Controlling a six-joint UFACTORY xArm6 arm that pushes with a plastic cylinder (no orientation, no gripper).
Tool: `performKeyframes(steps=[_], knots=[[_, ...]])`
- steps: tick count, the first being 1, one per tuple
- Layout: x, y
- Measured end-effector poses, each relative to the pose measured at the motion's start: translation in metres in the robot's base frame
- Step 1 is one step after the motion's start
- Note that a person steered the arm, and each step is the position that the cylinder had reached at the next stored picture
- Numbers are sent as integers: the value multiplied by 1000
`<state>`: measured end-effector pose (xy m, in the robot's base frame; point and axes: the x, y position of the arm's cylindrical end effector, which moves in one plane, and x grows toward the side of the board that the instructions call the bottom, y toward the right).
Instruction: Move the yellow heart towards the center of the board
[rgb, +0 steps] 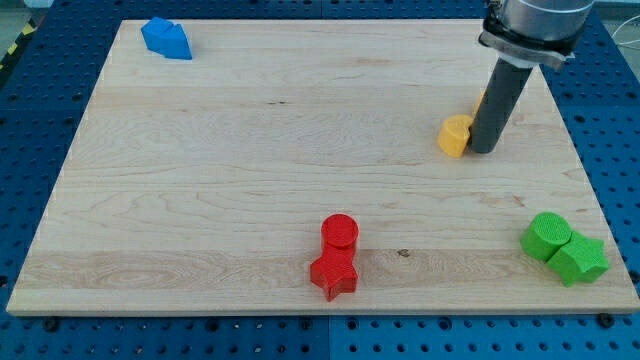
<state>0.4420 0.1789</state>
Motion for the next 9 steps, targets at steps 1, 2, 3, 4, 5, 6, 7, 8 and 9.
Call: performKeyframes(steps=[1,2,3,4,5,6,7,8,9], knots=[[21,-13],[36,-26],[34,-13],[20,9],[0,15],[-3,-3],[-3,-25],[3,-47],[15,-67]])
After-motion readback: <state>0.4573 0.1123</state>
